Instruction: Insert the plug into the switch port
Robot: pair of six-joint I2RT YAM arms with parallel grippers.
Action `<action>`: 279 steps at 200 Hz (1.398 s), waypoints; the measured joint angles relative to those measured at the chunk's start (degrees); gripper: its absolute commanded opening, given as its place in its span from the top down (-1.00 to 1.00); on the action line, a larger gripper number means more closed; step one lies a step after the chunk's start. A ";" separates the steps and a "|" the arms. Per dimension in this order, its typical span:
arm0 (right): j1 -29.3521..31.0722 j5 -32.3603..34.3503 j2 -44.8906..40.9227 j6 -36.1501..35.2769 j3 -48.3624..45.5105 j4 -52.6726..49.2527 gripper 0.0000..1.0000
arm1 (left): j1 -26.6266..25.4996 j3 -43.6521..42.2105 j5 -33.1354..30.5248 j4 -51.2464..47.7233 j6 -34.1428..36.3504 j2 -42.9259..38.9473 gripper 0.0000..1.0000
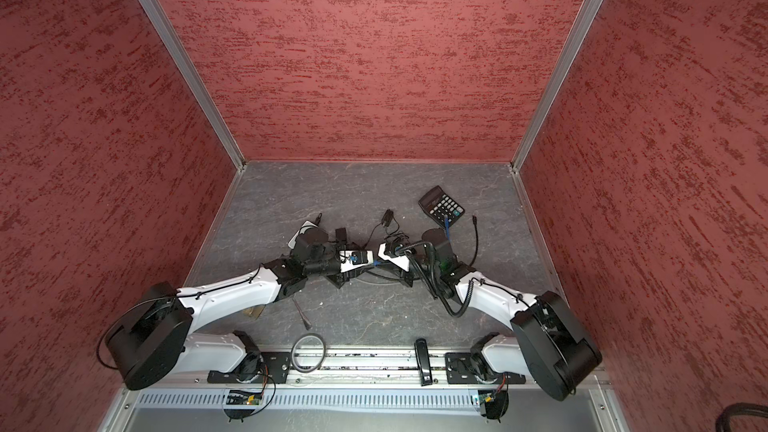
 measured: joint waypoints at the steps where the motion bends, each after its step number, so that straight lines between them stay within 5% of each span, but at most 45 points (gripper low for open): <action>1: 0.00 0.09 0.04 0.07 0.00 0.15 0.91 | 0.07 0.00 -0.09 0.02 -0.26 0.00 -0.07; 62: 1.51 6.88 2.36 5.88 -2.32 6.60 0.94 | 3.76 0.57 -3.80 -2.38 -10.71 -1.33 -0.06; 122: 6.54 14.53 5.77 9.99 -5.53 10.45 0.96 | 5.90 6.01 -7.91 -10.32 -28.33 -2.23 -0.08; 181: 11.63 21.64 12.92 13.29 -7.87 17.29 0.98 | 5.88 10.86 -16.26 -19.91 -44.06 8.72 -0.08; 279: 15.78 30.99 22.21 16.09 -5.14 25.57 0.99 | 5.88 10.27 -18.64 -20.61 -52.89 12.31 -0.07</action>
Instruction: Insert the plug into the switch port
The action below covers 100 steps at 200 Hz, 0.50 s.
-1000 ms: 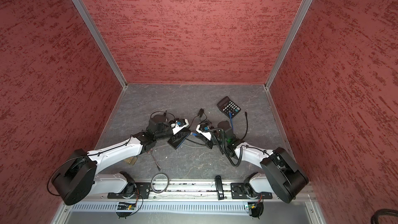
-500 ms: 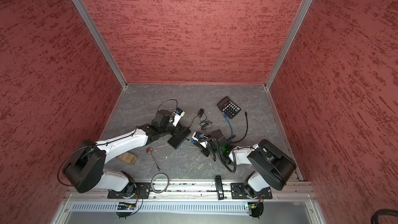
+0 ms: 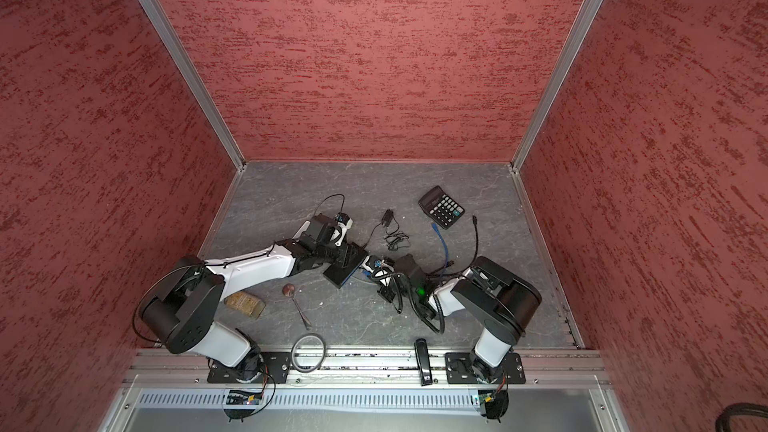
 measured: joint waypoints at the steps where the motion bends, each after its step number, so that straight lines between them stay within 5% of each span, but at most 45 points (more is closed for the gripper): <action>1: 0.00 0.11 0.09 0.04 0.04 0.07 0.99 | 0.00 -0.04 0.00 0.04 -0.04 0.00 -0.07; 100: 0.17 3.30 3.61 0.81 1.90 2.08 0.99 | -0.37 -2.91 0.11 5.22 -3.54 0.04 -0.06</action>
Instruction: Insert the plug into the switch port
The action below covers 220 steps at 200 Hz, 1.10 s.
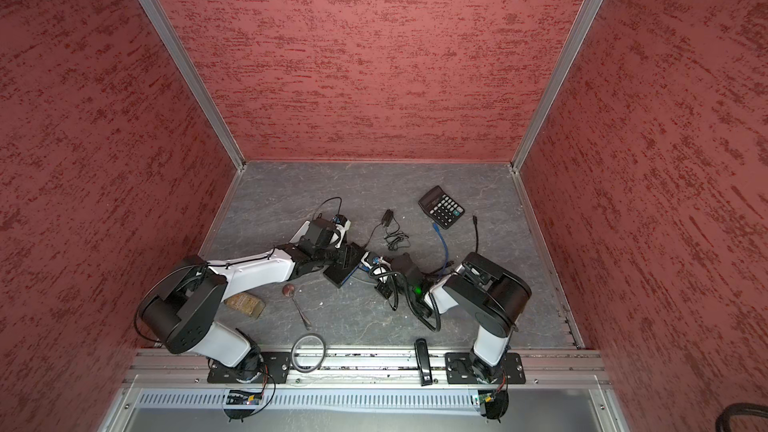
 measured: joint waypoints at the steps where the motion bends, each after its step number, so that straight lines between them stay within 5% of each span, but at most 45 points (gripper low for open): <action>1: 0.02 0.00 0.02 0.00 0.02 -0.02 0.99 | -0.02 0.00 -0.07 0.04 0.00 0.00 -0.06; 113: 0.31 0.83 0.92 -0.39 1.57 -1.68 0.99 | -2.08 -0.17 -9.64 -0.85 2.25 -1.73 -0.11; 220: 0.61 1.05 2.16 -0.57 3.21 -3.50 0.99 | -4.04 -2.21 -10.71 3.69 1.05 1.18 -0.11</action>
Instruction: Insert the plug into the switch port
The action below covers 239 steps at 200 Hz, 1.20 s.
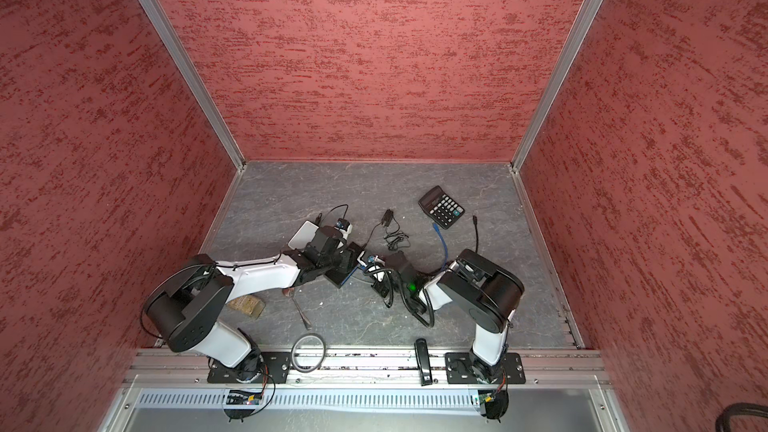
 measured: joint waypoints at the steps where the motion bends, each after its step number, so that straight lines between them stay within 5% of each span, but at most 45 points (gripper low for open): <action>1: 0.00 0.00 0.00 0.00 0.00 0.00 0.99 | 0.00 -0.02 -0.02 0.04 0.00 0.00 -0.11; 122: 0.90 3.21 2.10 2.27 0.00 3.78 0.99 | -0.83 -1.40 -2.84 3.10 -2.54 0.42 -0.10; 239: 1.55 5.38 3.10 4.57 -0.11 5.88 0.99 | -0.72 -9.01 -0.46 17.62 -1.36 -0.31 -0.08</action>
